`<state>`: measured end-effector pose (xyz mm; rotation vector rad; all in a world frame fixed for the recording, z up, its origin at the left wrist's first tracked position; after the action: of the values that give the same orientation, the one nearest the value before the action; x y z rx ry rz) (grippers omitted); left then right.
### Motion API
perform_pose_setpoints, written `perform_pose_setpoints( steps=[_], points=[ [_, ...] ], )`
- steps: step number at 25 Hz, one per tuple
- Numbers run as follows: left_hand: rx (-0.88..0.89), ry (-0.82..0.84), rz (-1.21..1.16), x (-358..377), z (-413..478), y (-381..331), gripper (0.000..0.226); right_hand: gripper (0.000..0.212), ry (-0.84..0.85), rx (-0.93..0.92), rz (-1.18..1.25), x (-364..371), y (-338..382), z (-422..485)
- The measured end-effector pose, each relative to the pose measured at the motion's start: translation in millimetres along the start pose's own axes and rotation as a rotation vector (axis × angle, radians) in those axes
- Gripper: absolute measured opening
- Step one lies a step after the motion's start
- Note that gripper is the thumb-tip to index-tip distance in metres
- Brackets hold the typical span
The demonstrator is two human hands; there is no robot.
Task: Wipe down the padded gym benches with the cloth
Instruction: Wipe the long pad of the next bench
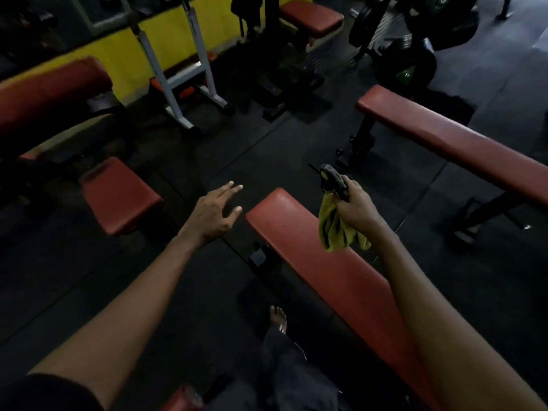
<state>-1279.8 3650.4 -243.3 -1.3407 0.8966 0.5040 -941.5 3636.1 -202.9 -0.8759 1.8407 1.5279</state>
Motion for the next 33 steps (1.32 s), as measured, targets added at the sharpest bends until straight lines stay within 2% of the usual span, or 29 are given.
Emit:
perform_pose_setpoints(
  steps=[4,9,15,20,22,27,31,33],
  points=[
    [-0.031,0.044,-0.055,17,62,46,0.064,0.032,0.084,0.042,-0.044,51,-4,64],
    [-0.037,0.186,-0.138,90,123,118,0.069,0.054,0.200,0.153,-0.173,138,-38,131],
    [-0.067,0.295,-0.186,195,156,216,0.070,0.064,0.295,0.248,-0.398,257,-104,180],
    [-0.130,0.380,-0.197,251,168,279,0.066,0.069,0.342,0.305,-0.491,341,-153,204],
    [-0.147,0.401,-0.215,269,171,295,0.067,0.070,0.307,0.309,-0.530,375,-159,202],
    [-0.168,0.400,-0.284,290,176,310,0.068,0.069,0.000,0.331,-0.620,410,-159,219],
    [-0.203,0.399,-0.332,289,172,329,0.059,0.067,-0.054,0.367,-0.600,418,-148,260],
    [-0.247,0.393,-0.445,286,171,331,0.053,0.070,-0.006,0.243,-0.657,426,-139,254]
  ],
)
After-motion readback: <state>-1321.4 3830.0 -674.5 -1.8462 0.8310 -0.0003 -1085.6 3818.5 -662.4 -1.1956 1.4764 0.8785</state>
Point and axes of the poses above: each hand's wrist, its own z-axis towards the middle knuckle, its own x-axis out of the palm, y = z × x, the point moved 3 cm from there along z, towards the middle knuckle, and after that the axes turned 10 degrees about -z, right-handed, at the moved point
